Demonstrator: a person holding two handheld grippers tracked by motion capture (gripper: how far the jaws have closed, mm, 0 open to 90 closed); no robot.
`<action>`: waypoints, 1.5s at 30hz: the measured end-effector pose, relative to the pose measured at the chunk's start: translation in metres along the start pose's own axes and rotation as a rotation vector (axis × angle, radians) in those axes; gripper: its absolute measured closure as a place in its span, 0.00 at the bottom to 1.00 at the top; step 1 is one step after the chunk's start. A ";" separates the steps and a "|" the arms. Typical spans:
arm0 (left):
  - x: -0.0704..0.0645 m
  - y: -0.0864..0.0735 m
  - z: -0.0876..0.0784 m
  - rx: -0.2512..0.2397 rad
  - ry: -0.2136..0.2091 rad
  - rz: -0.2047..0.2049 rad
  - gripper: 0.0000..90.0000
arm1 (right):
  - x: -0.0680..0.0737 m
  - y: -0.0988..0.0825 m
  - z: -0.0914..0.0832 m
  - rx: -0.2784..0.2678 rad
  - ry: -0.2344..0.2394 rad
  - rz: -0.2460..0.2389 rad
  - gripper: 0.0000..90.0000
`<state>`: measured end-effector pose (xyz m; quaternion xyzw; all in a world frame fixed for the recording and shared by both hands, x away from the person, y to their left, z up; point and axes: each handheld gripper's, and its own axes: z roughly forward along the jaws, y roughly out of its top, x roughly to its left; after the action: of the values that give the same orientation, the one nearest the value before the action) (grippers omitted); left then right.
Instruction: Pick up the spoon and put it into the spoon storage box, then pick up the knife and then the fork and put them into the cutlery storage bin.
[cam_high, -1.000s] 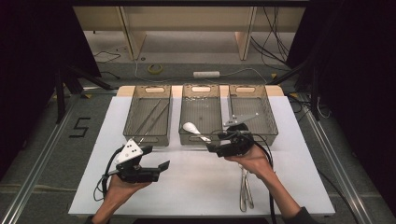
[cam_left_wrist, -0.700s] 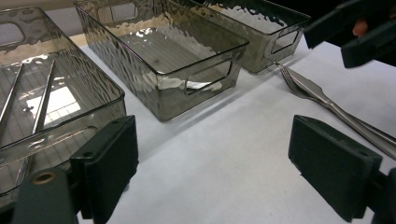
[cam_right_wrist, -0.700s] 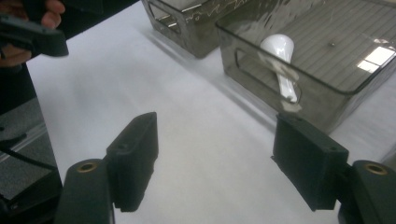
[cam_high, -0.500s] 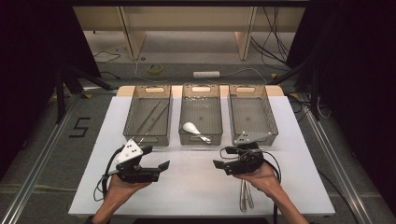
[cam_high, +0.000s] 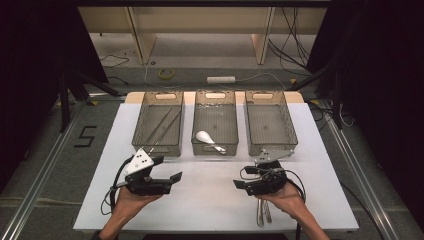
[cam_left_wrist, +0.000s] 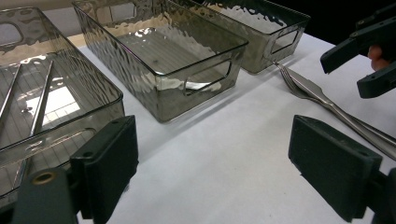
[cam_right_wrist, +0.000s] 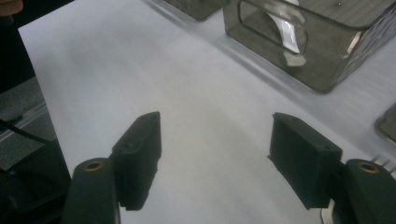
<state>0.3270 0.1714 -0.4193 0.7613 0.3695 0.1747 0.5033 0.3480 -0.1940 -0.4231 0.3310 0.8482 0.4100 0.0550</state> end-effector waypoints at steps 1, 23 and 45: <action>0.000 0.000 0.000 -0.001 0.000 -0.002 0.17 | 0.000 -0.001 0.000 0.006 0.003 0.004 0.43; 0.000 -0.001 -0.002 -0.003 0.003 -0.003 0.17 | 0.005 -0.021 0.002 0.138 0.011 -0.027 0.82; 0.001 -0.001 -0.003 0.000 0.007 0.001 0.17 | 0.017 -0.040 0.013 0.309 0.016 -0.093 1.00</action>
<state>0.3254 0.1742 -0.4195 0.7609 0.3708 0.1780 0.5018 0.3187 -0.1924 -0.4582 0.2925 0.9160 0.2742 0.0154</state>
